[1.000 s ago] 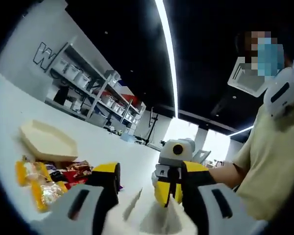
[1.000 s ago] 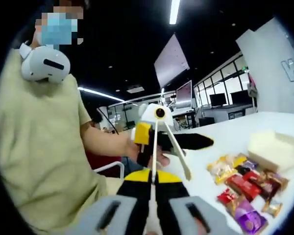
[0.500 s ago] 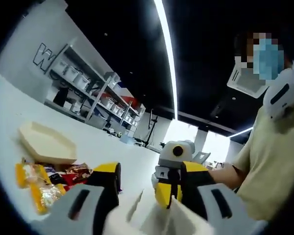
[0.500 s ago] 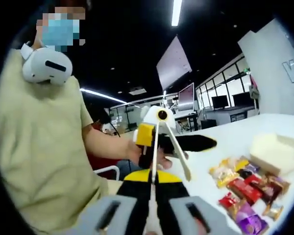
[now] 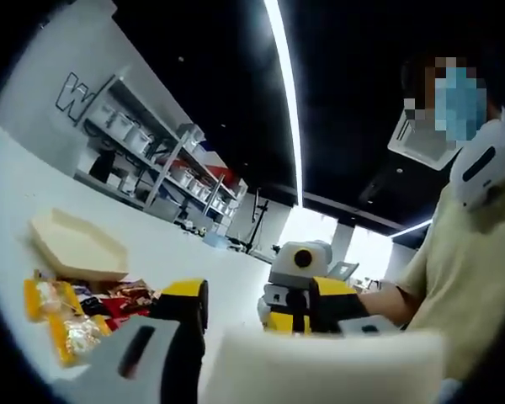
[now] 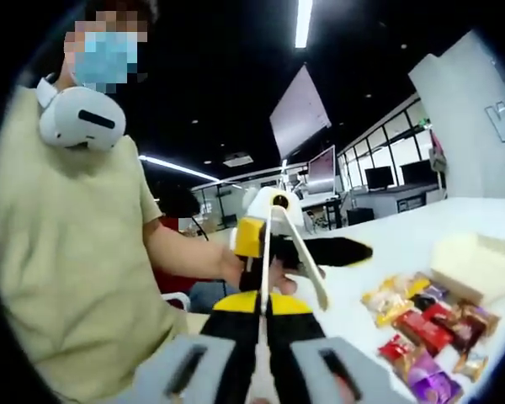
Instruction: Place the target food into the container with the food tongs after gripping and lifting it, then release it inside without dropping or visibly crushing the food.
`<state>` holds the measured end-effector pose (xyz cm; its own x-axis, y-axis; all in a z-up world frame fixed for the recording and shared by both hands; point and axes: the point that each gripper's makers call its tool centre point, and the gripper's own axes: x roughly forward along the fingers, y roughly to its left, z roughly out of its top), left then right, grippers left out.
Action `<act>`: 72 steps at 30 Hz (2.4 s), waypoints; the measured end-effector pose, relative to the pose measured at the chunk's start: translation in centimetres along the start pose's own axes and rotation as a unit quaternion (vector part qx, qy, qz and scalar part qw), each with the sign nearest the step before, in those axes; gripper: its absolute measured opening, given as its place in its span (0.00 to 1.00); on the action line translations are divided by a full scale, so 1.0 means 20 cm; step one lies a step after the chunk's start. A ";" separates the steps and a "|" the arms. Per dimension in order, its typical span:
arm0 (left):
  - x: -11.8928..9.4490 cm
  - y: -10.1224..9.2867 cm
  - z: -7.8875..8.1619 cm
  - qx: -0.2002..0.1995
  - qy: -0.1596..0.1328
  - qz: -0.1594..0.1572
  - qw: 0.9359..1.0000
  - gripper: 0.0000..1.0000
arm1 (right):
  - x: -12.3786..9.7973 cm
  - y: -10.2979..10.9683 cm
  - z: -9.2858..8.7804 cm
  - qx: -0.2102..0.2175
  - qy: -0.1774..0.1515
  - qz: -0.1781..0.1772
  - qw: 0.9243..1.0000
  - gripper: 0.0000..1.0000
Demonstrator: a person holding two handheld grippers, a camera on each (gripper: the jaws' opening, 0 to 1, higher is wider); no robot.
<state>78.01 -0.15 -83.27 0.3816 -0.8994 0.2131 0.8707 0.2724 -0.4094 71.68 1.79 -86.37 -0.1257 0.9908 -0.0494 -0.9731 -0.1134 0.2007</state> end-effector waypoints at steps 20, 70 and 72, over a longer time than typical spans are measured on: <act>-0.01 -0.06 -0.03 0.026 0.024 -0.022 0.999 0.40 | 0.00 0.01 -0.02 0.006 0.009 0.006 1.000 0.00; -0.05 -0.07 -0.18 0.061 0.115 -0.033 0.991 0.27 | -0.04 0.01 -0.04 -0.017 0.032 0.006 0.999 0.00; -0.04 -0.07 -0.18 0.063 0.114 -0.035 0.991 0.27 | -0.04 0.01 -0.04 -0.015 0.031 0.007 0.999 0.00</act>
<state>75.28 -0.98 -86.00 0.2520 -0.9674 0.0246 0.9294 0.2349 -0.2845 71.38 0.86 -87.05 -0.1498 0.9829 -0.1071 -0.9763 -0.1300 0.1727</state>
